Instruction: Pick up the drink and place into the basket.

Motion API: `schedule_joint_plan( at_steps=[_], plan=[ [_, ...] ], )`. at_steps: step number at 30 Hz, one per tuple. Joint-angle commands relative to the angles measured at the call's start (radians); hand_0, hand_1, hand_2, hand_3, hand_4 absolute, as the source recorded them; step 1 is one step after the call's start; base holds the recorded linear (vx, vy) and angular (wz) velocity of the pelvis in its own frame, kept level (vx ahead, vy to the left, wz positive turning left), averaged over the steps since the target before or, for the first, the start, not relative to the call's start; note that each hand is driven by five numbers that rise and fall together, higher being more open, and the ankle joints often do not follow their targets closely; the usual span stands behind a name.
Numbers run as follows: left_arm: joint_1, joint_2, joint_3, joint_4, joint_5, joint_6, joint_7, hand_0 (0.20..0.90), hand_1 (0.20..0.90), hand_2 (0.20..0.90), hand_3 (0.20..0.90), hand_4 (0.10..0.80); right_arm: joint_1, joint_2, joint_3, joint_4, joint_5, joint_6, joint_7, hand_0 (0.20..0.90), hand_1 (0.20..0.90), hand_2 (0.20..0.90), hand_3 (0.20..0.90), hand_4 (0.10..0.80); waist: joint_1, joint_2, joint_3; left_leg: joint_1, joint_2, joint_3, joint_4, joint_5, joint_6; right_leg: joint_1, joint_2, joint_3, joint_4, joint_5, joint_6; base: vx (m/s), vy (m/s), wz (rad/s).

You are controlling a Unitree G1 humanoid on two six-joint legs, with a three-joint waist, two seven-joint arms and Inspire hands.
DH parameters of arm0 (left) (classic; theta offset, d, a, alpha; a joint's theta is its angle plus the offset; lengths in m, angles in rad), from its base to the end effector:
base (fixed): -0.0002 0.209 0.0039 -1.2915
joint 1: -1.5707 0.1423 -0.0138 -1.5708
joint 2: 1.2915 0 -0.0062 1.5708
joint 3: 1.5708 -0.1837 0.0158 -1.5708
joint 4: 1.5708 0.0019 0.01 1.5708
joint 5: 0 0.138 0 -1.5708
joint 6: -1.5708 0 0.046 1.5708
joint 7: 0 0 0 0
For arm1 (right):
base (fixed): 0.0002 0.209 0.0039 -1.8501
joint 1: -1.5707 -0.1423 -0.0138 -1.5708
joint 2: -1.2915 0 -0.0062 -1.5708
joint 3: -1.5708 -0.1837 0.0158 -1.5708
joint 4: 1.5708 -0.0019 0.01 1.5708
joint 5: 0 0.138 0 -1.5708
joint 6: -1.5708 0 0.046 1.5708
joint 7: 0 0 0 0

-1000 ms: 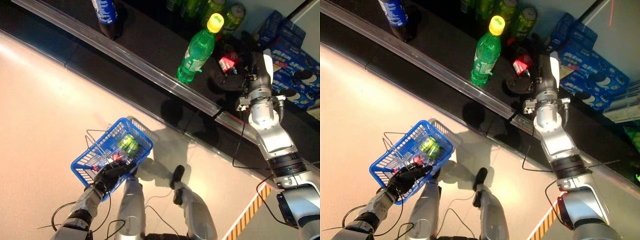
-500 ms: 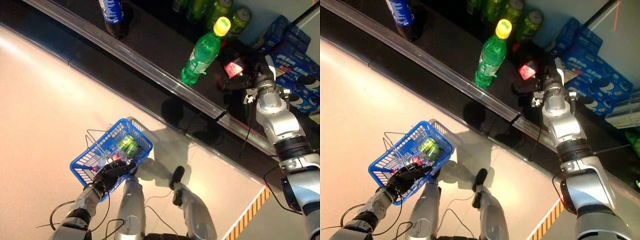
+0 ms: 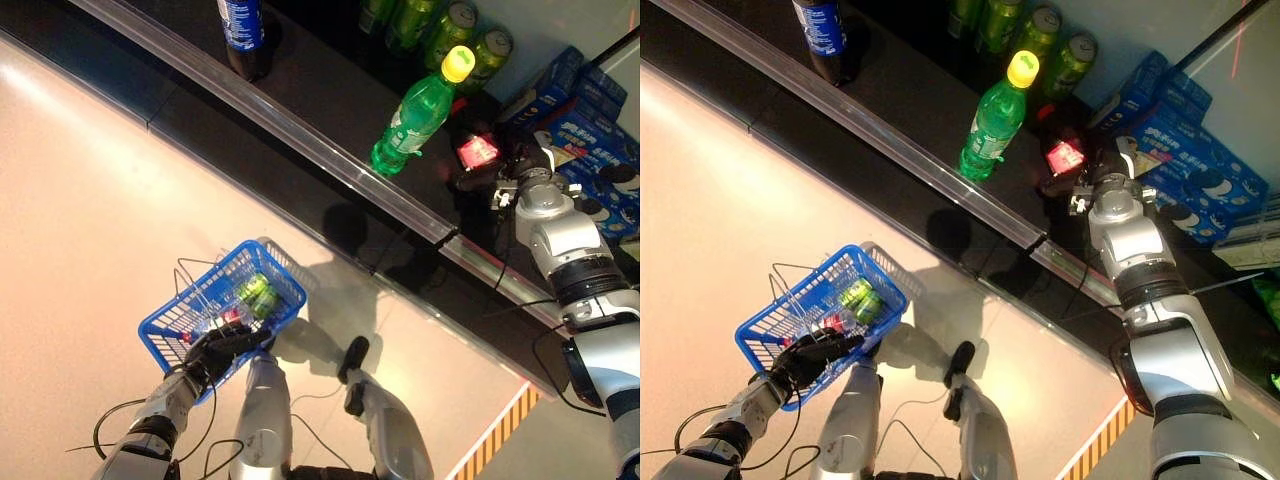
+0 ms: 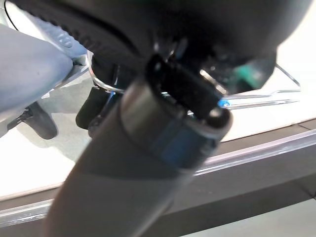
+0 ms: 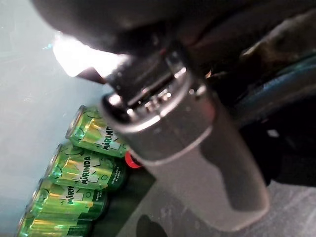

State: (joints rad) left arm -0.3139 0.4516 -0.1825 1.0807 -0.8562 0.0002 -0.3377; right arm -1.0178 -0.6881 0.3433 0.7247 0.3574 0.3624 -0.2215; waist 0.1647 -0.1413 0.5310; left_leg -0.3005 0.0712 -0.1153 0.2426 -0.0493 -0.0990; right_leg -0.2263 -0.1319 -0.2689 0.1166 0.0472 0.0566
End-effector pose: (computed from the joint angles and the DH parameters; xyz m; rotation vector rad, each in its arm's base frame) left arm 0.2032 0.2729 -0.0402 -0.3988 0.6106 0.0710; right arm 0.3479 -0.2403 0.2104 -0.4440 0.0751 -0.3165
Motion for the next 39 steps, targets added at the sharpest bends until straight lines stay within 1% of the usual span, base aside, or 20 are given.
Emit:
schedule_joint_plan(
  at_steps=[1,14,15,16,17,18,19,39],
  plan=[
    [0.053,0.017,-0.039,-0.088,0.012,0.0,-0.098,0.3,0.3,0.3,0.2,0.1,-0.101,-0.13,0.053,0.031,-0.005,0.004,-0.032,0.9,0.9,0.9,0.9,0.8,0.017,0.006,-0.012,-0.009,-0.039,0.023,-0.01,0.017,0.09,0.014,0.005,0.07,0.061,-0.035,0.004,0.0,0.0,0.0],
    [0.046,0.019,-0.05,-0.101,0.001,0.011,-0.094,0.3,0.3,0.3,0.2,0.1,-0.126,-0.122,0.089,0.084,-0.032,0.039,0.001,0.9,0.9,0.9,0.9,0.8,0.018,0.018,-0.011,-0.011,-0.043,0.025,-0.021,0.023,0.093,0.002,0.004,0.073,0.061,-0.03,0.005,0.0,0.0,0.0],
    [0.045,0.019,-0.052,-0.1,-0.001,0.01,-0.096,0.3,0.3,0.3,0.2,0.1,-0.128,-0.119,0.089,0.096,-0.036,0.039,0.009,0.773,0.773,0.773,0.752,0.652,0.018,0.021,-0.011,-0.014,-0.044,0.026,-0.02,0.023,0.093,-0.002,0.002,0.073,0.063,-0.03,0.006,0.0,0.0,0.0],
    [0.044,0.018,-0.053,-0.1,-0.001,0.01,-0.096,0.3,0.3,0.3,0.2,0.1,-0.13,-0.116,0.091,0.099,-0.034,0.041,0.01,0.618,0.618,0.618,0.571,0.471,0.018,0.021,-0.011,-0.015,-0.043,0.027,-0.02,0.024,0.093,-0.004,0.002,0.072,0.064,-0.03,0.006,0.0,0.0,0.0],
    [0.042,0.018,-0.054,-0.098,-0.002,0.01,-0.097,0.3,0.3,0.3,0.2,0.1,-0.129,-0.114,0.09,0.102,-0.036,0.042,0.017,0.528,0.528,0.528,0.466,0.366,0.018,0.021,-0.011,-0.017,-0.043,0.027,-0.018,0.024,0.093,-0.005,0.001,0.072,0.065,-0.03,0.006,0.0,0.0,0.0],
    [0.042,0.019,-0.053,-0.097,-0.002,0.011,-0.098,0.3,0.3,0.3,0.2,0.1,-0.128,-0.113,0.091,0.105,-0.037,0.042,0.02,0.474,0.474,0.474,0.403,0.303,0.018,0.021,-0.011,-0.017,-0.043,0.027,-0.018,0.024,0.093,-0.005,0.001,0.072,0.065,-0.03,0.006,0.0,0.0,0.0],
    [0.041,0.023,-0.051,-0.095,-0.002,0.012,-0.105,0.3,0.3,0.3,0.2,0.1,-0.128,-0.113,0.095,0.117,-0.033,0.043,0.032,0.3,0.3,0.3,0.2,0.1,0.019,0.023,-0.011,-0.015,-0.043,0.027,-0.021,0.024,0.093,-0.007,0.001,0.071,0.066,-0.03,0.007,0.0,0.0,0.0],
    [0.034,0.012,-0.06,-0.091,-0.009,0.005,-0.101,0.3,0.3,0.3,0.2,0.1,-0.126,-0.088,0.092,0.148,-0.044,0.025,0.036,0.3,0.3,0.3,0.2,0.1,0.017,0.031,-0.011,-0.019,-0.044,0.036,-0.024,0.029,0.094,-0.019,-0.001,0.069,0.072,-0.028,0.007,0.0,0.0,0.0]
  ],
)
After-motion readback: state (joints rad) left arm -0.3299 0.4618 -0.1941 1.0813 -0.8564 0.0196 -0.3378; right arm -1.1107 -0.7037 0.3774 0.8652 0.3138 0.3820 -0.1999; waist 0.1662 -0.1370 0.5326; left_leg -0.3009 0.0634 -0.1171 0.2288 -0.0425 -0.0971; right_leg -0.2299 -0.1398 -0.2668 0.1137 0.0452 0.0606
